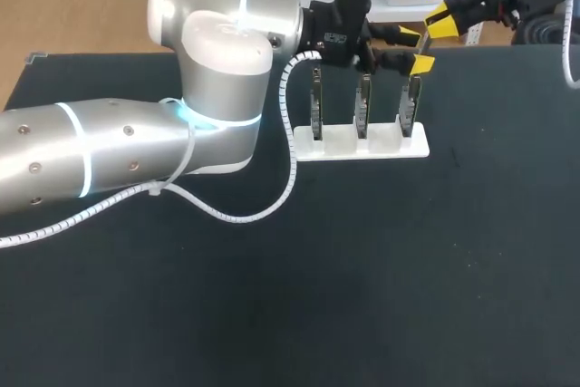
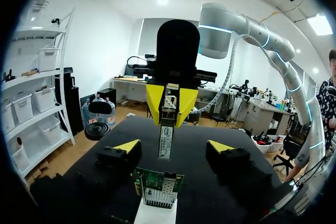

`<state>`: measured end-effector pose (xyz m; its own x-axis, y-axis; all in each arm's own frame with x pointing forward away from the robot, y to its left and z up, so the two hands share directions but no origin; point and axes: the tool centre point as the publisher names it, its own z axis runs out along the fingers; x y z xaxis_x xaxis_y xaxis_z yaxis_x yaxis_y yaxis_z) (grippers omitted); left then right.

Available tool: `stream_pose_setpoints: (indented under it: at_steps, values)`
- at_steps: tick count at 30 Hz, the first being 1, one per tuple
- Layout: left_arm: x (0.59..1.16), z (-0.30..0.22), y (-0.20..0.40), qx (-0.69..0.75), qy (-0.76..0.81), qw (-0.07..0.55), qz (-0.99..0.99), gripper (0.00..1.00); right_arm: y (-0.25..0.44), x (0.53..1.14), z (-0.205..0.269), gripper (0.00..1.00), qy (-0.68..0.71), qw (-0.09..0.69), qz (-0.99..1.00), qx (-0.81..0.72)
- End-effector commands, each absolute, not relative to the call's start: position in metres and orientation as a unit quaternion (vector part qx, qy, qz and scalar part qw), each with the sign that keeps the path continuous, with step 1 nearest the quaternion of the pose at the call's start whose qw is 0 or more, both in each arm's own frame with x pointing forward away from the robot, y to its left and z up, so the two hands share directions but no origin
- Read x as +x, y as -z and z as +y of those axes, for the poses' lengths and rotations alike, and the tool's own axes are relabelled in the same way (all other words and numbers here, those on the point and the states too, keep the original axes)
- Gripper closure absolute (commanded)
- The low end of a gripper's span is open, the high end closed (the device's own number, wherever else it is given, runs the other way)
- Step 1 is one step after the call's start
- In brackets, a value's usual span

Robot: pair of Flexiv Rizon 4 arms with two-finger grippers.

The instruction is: Pick up the optical module with the left hand, and insert it into the network port with the right hand.

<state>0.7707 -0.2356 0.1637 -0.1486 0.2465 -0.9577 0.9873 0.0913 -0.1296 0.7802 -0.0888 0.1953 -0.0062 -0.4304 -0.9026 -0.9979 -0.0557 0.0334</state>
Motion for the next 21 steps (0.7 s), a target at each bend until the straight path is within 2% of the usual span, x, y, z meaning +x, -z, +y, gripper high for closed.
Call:
stream_pose_setpoints:
  at_steps: [1,21]
  values:
    - [0.77,-0.235,-0.164,0.504,0.447,0.415,0.612,0.0,-0.197,0.779,-0.089,1.0,-0.395,0.356,0.587,-0.611]
    - [0.767,-0.209,-0.161,0.527,0.398,0.413,0.627,0.0,-0.196,0.782,-0.092,1.0,-0.383,0.353,0.586,-0.62]
